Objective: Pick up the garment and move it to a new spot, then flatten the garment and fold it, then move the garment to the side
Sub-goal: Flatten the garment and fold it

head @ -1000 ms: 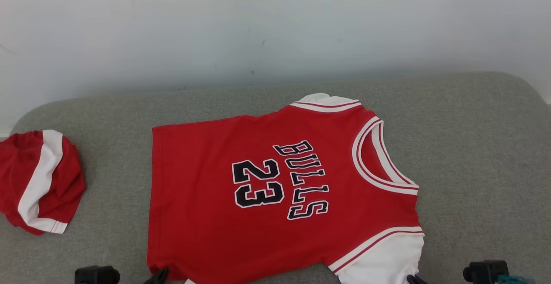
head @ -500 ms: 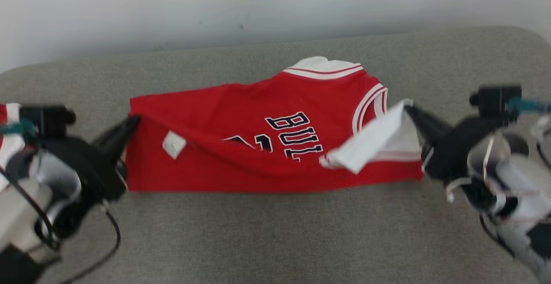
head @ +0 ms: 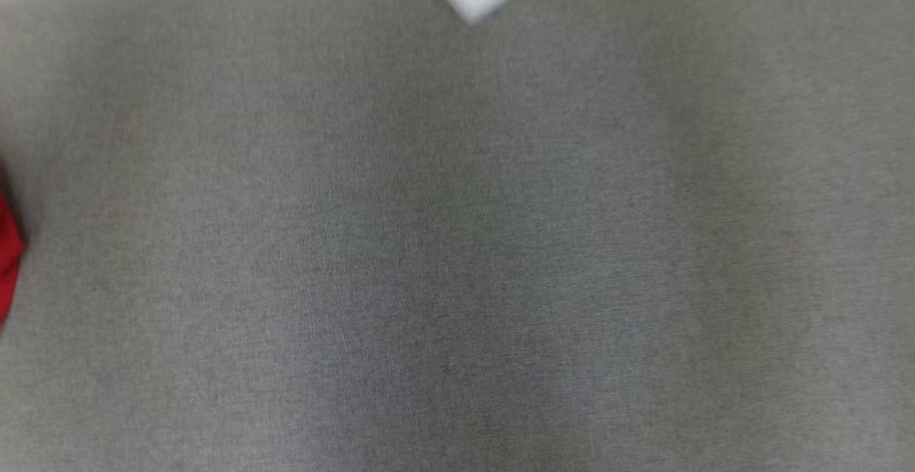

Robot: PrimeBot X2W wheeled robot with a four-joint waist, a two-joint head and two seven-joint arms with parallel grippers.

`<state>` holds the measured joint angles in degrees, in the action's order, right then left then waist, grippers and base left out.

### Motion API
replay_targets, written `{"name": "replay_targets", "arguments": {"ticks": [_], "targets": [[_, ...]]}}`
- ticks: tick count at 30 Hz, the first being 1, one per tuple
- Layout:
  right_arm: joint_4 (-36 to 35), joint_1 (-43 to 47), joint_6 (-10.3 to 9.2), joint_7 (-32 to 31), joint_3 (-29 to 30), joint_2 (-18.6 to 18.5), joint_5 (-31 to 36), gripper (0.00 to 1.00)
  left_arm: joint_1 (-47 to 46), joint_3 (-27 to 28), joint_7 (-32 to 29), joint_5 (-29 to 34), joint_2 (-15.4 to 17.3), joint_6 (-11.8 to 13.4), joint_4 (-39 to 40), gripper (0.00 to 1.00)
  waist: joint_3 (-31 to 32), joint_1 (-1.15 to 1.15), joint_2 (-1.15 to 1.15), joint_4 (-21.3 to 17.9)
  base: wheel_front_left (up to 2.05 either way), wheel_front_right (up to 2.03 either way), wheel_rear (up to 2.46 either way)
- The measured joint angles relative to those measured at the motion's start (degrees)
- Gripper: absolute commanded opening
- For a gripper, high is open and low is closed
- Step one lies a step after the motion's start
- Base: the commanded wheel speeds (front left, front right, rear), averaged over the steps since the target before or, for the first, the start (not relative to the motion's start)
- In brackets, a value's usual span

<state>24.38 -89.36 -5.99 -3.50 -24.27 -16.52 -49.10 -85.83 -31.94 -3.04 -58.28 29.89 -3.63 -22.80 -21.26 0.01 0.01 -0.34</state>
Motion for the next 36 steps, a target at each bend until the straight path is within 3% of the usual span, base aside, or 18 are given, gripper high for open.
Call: {"name": "replay_targets", "arguments": {"ticks": [4, 7, 10, 21, 30, 36], "targets": [[-5.3, 1.3, 3.94, 1.4, -2.5, -1.6, 0.9, 0.00, 4.1, 1.8, 2.9, -0.7, 3.4, -1.0, 7.1, 0.00, -3.3, 0.00, 0.00, 1.1, 0.00, 0.00, 0.00], [-6.6, 6.4, 7.14, 2.7, -5.2, -0.5, 0.9, 0.00, 11.9, 1.5, 4.6, -0.8, 6.4, -1.5, 6.9, 0.00, -5.6, 0.00, 0.00, 1.9, 0.00, 0.00, 0.00], [-7.6, 14.9, 9.09, 4.0, -6.6, -0.9, 0.6, 0.00, 19.9, -0.3, 6.4, -0.8, 6.6, -1.6, 6.1, 0.00, -7.2, 0.01, 0.01, 2.6, 0.00, 0.00, 0.00], [-9.7, 41.9, 9.53, 11.1, -6.5, -7.0, -0.8, 0.00, 40.0, -5.0, 12.3, -3.0, 4.7, -2.5, 0.4, 0.00, -4.2, -0.01, -0.01, 2.9, 0.00, 0.00, 0.00], [-10.6, 57.6, 9.43, 13.5, -6.4, -8.3, -4.2, 0.00, 48.0, -8.6, 14.2, -1.7, 3.9, -2.5, -1.3, 0.00, 1.7, -0.03, -0.02, 2.5, 0.00, 0.00, 0.00], [-10.0, 68.0, 7.97, 15.0, -5.5, -9.3, -6.5, 0.00, 53.9, -10.2, 15.2, -0.7, 3.4, -2.4, -3.3, 0.00, 6.6, -0.03, -0.02, 2.6, 0.00, 0.00, 0.00]]}}
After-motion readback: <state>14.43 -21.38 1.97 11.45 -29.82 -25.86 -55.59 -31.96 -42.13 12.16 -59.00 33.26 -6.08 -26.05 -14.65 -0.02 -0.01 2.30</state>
